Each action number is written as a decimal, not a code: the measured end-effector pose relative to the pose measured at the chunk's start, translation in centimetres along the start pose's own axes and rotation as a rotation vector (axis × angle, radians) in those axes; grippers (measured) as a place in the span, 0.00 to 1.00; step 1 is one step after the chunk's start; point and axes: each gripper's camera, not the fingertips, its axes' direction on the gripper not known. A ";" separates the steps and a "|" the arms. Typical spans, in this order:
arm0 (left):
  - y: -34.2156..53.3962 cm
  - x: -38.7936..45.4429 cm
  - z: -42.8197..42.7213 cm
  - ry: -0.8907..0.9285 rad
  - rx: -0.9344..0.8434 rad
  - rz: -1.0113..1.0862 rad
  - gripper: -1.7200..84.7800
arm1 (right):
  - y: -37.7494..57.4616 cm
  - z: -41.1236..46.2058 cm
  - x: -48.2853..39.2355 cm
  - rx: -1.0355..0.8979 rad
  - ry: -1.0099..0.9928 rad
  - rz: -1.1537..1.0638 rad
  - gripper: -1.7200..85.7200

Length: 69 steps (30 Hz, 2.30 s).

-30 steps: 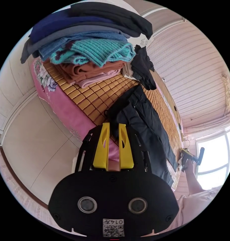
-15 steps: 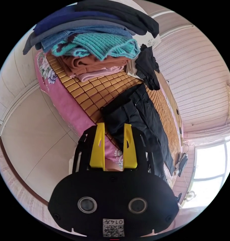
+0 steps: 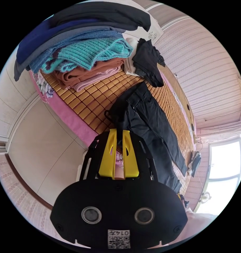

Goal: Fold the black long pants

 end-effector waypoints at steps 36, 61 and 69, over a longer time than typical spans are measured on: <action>-5.4 39.3 17.9 -0.400 -0.257 0.604 0.01 | -14.0 10.2 -20.7 -0.151 0.662 -0.443 0.13; -0.2 48.7 20.9 -0.605 -0.418 0.880 0.01 | -8.6 10.8 -24.6 -0.145 0.776 -0.622 0.06; 2.5 43.5 17.5 -0.457 -0.407 0.821 0.01 | -2.4 1.2 -16.0 -0.148 0.693 -0.558 0.08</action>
